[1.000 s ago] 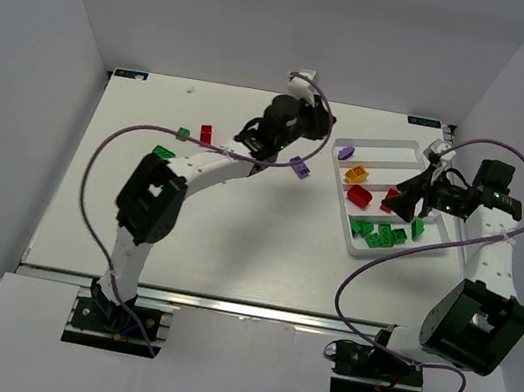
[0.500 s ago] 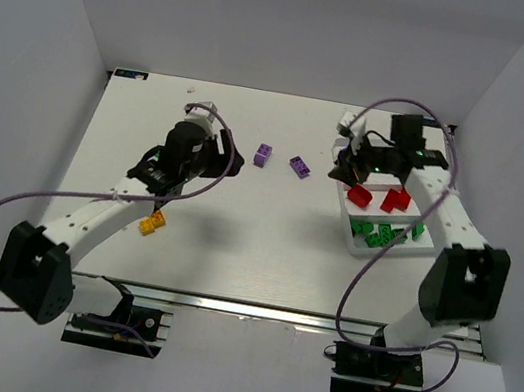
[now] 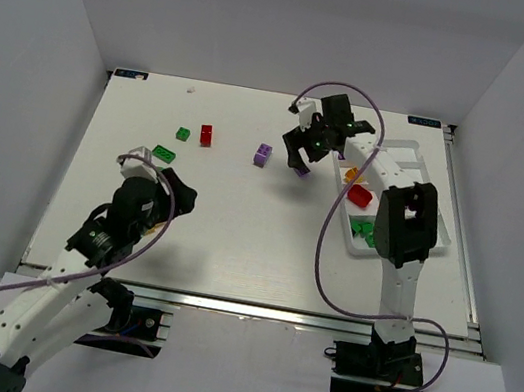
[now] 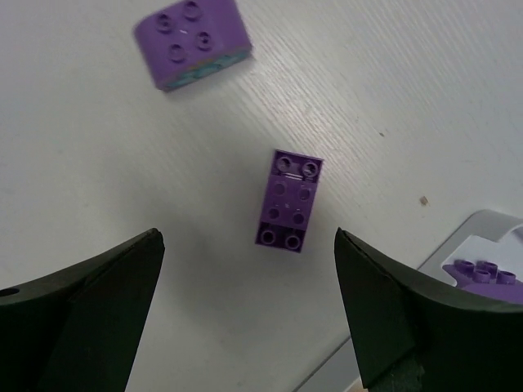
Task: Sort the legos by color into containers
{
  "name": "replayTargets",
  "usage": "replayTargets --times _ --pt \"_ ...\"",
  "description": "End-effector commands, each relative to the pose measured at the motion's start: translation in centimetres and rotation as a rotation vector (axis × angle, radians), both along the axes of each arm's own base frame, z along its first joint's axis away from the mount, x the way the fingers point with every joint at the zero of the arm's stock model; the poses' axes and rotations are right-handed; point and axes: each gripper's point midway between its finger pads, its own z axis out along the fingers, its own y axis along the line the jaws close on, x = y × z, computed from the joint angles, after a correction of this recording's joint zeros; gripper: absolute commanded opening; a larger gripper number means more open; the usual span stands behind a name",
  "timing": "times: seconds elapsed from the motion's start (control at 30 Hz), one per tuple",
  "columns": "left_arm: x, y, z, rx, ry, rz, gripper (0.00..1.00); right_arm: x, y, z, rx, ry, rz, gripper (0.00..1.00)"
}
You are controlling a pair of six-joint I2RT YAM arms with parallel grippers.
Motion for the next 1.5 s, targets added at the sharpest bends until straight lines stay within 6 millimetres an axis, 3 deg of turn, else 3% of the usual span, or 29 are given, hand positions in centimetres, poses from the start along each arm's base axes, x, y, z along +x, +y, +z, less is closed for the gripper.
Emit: replayTargets --times 0.0,0.3,0.6,1.1,1.2,1.33,1.4,1.43,1.47 --pt "-0.7 2.0 0.9 -0.009 -0.026 0.102 0.84 3.4 -1.2 -0.4 -0.053 -0.061 -0.140 0.89" --pt "-1.4 2.6 0.1 -0.023 -0.016 0.128 0.84 4.4 -1.0 -3.7 -0.090 -0.052 -0.115 0.88" --pt "-1.1 2.4 -0.1 -0.023 -0.004 0.126 0.84 4.3 -0.7 -6.1 -0.083 -0.006 -0.085 0.78" --pt "-0.5 2.0 -0.3 -0.016 0.005 0.120 0.84 4.5 -1.4 -7.2 -0.095 0.016 -0.096 0.48" --pt "-0.5 1.8 -0.5 -0.018 0.012 0.116 0.84 4.6 -1.5 -6.7 -0.096 0.004 -0.091 0.37" --pt "-0.5 1.7 -0.6 -0.028 0.007 0.112 0.84 4.4 -1.3 -3.7 -0.044 -0.020 -0.065 0.11" --pt "-0.4 1.5 -0.6 -0.037 0.003 0.106 0.84 4.2 -1.3 -0.8 0.004 -0.059 -0.025 0.05" --pt "-0.4 1.4 -0.7 -0.039 0.002 0.103 0.84 4.0 -1.4 1.9 0.032 -0.103 0.000 0.01" --pt "-0.2 1.3 -0.6 -0.044 -0.003 0.099 0.84 3.4 -1.6 2.3 0.043 -0.107 0.026 0.00"
